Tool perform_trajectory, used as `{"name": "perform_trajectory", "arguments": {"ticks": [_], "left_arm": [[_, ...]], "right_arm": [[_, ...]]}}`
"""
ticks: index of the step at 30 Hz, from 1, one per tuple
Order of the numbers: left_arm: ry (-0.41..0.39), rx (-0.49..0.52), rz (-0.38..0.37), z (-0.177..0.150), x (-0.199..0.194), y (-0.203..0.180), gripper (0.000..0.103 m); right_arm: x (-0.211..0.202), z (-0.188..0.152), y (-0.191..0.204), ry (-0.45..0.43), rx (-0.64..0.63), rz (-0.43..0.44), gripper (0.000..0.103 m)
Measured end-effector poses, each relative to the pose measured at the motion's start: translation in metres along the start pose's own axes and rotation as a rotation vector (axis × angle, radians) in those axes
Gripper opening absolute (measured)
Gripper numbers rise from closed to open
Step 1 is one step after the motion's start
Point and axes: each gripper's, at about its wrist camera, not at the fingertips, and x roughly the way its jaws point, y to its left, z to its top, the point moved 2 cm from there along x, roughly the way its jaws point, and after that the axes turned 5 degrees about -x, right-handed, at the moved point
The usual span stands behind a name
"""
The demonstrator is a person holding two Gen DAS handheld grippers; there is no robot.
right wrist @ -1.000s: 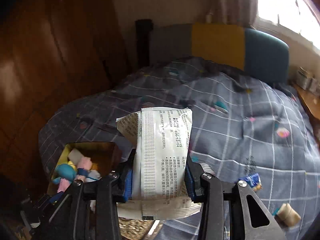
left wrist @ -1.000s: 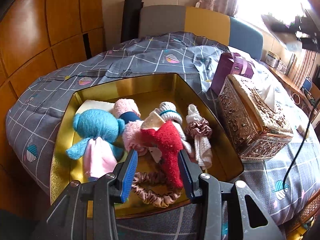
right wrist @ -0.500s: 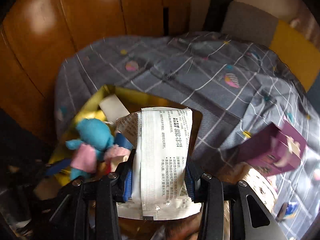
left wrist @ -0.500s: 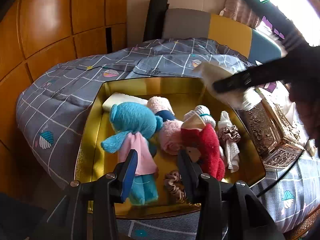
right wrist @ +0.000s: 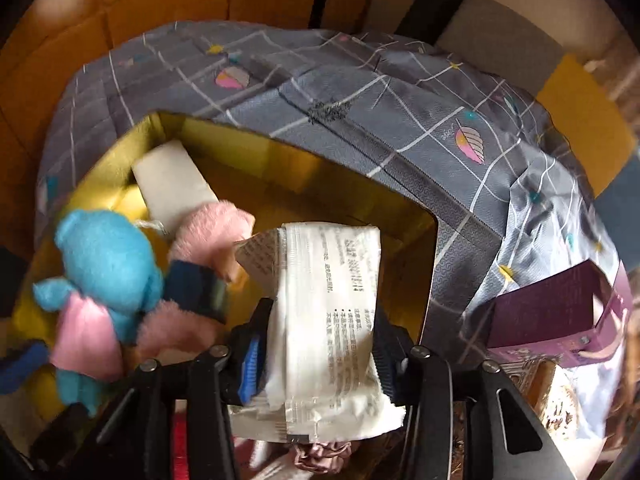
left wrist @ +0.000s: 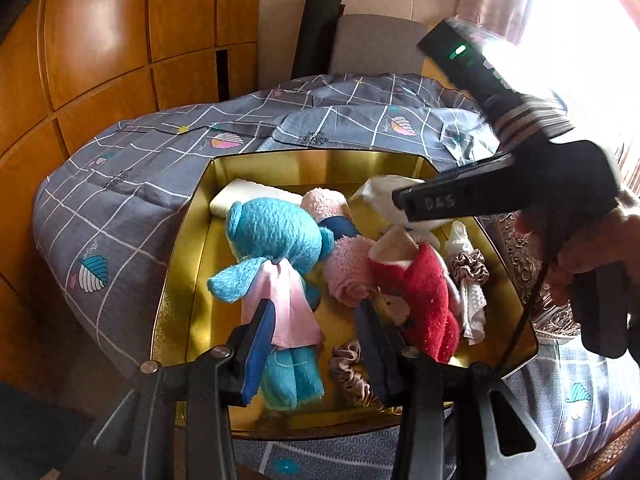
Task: Organize soft objects
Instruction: 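Lower the white packet into the gold tray and open the right tool, then move both tools back over the blue tissue pack and beige bandage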
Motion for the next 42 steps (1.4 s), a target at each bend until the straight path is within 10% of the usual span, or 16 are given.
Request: {"name": "perform_trajectory", "arguments": {"ticks": [30,42], "left_arm": [[-0.025,0.056,-0.006,-0.003,-0.018,-0.026,0.042],[-0.054,0.105,-0.011,-0.001,-0.030,-0.042,0.042]], "right_arm": [[-0.129,-0.077,-0.026,-0.358,0.158,-0.098,0.078],[-0.185,-0.154,-0.110,-0.478,0.387,-0.195,0.096]]}}
